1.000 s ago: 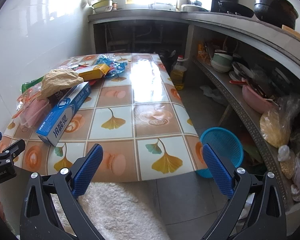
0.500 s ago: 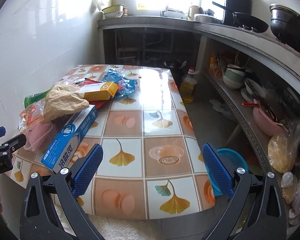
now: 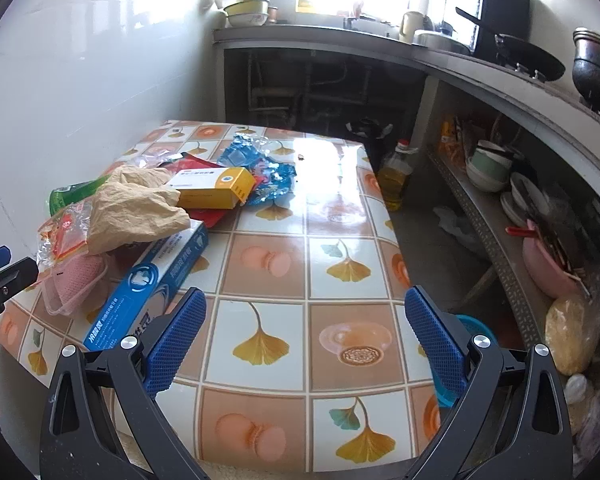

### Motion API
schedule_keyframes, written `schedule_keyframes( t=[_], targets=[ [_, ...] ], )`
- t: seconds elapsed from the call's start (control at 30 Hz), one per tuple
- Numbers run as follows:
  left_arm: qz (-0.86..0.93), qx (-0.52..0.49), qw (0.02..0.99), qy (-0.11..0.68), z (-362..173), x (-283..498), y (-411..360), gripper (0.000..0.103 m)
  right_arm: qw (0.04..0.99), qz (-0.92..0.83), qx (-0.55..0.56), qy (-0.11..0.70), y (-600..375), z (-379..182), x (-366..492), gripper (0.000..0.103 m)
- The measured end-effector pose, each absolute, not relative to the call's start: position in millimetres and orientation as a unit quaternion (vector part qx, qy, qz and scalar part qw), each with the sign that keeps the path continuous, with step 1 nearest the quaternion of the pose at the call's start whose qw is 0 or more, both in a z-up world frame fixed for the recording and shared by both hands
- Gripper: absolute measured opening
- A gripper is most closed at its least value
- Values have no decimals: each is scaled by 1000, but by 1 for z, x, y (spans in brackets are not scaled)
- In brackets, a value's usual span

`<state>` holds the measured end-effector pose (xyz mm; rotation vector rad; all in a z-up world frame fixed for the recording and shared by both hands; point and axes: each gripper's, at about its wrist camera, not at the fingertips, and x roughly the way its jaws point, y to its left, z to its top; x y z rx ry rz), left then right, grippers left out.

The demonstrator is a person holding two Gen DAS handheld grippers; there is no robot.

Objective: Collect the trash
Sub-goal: 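Move both tools toward the crumpled tan paper on the table, then grasp the crumpled tan paper with the left gripper and lift it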

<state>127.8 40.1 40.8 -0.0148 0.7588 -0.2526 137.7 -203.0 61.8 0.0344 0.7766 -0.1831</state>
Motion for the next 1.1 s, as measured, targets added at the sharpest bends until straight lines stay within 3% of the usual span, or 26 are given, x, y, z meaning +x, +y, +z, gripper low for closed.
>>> schedule_keyframes(
  t=[0.3, 0.5, 0.87, 1.1],
  targets=[
    [-194, -40, 914, 355, 50, 144, 48, 97, 921, -34, 58, 384, -200, 56, 156, 95],
    [-240, 4, 903, 356, 60, 183, 27, 97, 918, -27, 71, 390, -204, 51, 166, 95],
    [-286, 128, 819, 480, 25, 303, -17, 97, 905, -15, 99, 413, -219, 32, 179, 95],
    [-269, 196, 781, 529, -10, 331, -24, 97, 898, -16, 115, 424, -231, 21, 185, 95]
  ],
)
